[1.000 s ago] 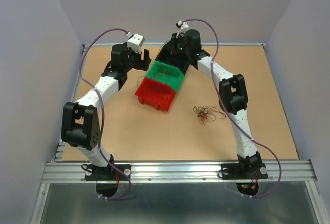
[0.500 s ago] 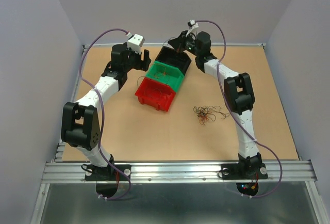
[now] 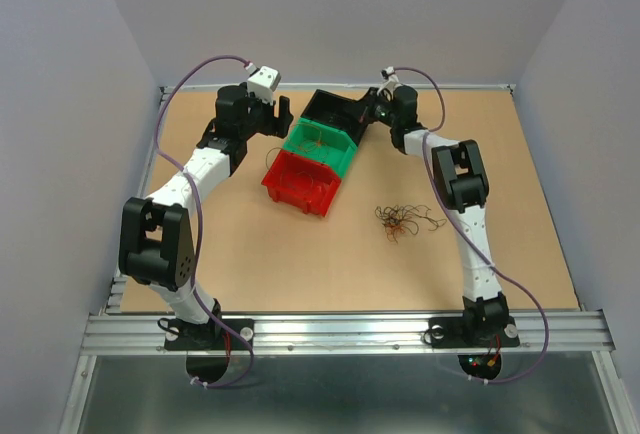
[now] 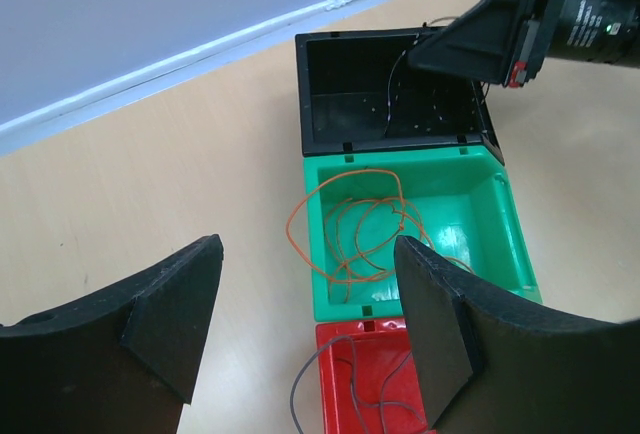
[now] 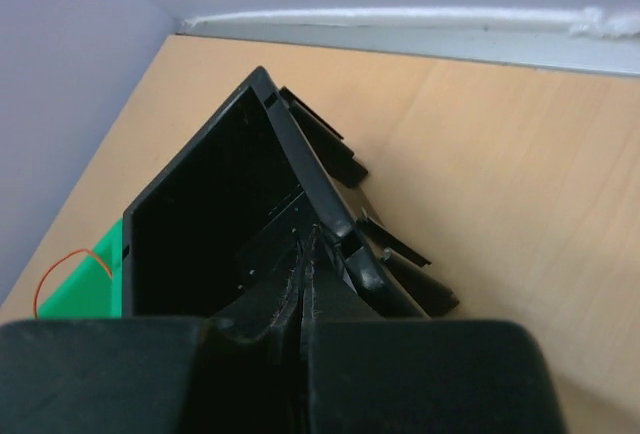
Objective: Untangle the cables
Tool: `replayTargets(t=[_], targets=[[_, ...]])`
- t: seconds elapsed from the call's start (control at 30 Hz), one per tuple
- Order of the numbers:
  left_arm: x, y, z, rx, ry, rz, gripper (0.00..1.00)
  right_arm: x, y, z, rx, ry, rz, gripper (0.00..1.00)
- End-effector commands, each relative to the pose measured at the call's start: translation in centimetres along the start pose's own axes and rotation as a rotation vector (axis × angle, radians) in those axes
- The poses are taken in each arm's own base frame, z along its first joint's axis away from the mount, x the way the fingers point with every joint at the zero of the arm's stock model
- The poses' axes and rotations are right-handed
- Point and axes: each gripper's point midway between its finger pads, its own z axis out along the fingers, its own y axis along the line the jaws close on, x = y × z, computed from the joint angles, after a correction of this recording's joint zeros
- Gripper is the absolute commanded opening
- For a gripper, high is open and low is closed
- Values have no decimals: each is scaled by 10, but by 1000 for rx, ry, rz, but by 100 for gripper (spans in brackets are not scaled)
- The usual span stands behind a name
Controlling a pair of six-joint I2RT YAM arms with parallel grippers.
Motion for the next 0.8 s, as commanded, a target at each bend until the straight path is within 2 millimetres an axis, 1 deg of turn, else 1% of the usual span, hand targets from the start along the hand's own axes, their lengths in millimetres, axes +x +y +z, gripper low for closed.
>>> replayTargets(t=[0.0, 0.1, 0.17, 0.2, 0.3, 0.33, 0.37, 0.43, 0.47, 0.53, 0.6, 0.67, 0.7, 0.73, 0.77], targets=[[-34, -2, 0, 10, -79, 27, 80, -53, 46, 6, -106, -101, -70, 1], [-34, -3, 0, 12, -79, 28, 80, -47, 40, 7, -56, -67, -71, 0], [-34, -3, 1, 12, -77, 29, 80, -41, 41, 10, -37, -37, -112, 0], [-34, -3, 1, 13, -77, 29, 80, -32, 37, 11, -7, -8, -108, 1], [-35, -4, 0, 14, -80, 30, 80, -13, 30, 17, 35, 42, -128, 1], [-35, -3, 0, 13, -79, 28, 80, -14, 32, 18, 41, 48, -135, 1], [-34, -4, 0, 15, -77, 28, 80, -7, 28, 22, 70, 68, -147, 1], [-35, -5, 0, 18, -79, 28, 80, 0, 25, 25, 92, 80, -158, 1], [-35, -5, -1, 18, -79, 30, 80, 8, 23, 27, 105, 101, -166, 1], [-34, -5, -1, 18, -76, 29, 80, 12, 24, 31, 128, 110, -183, 0], [-33, -5, 0, 16, -70, 31, 80, 21, 19, 30, 162, 132, -190, 1], [-33, -5, 1, 18, -67, 32, 80, 33, 15, 29, 196, 164, -191, 1], [-32, -6, 2, 20, -63, 33, 80, 36, 8, 26, 233, 168, -190, 1], [-32, -6, 2, 18, -63, 33, 80, 34, 7, 25, 244, 169, -197, 1], [-32, -6, 2, 21, -61, 34, 80, 40, 2, 22, 263, 185, -199, 1]])
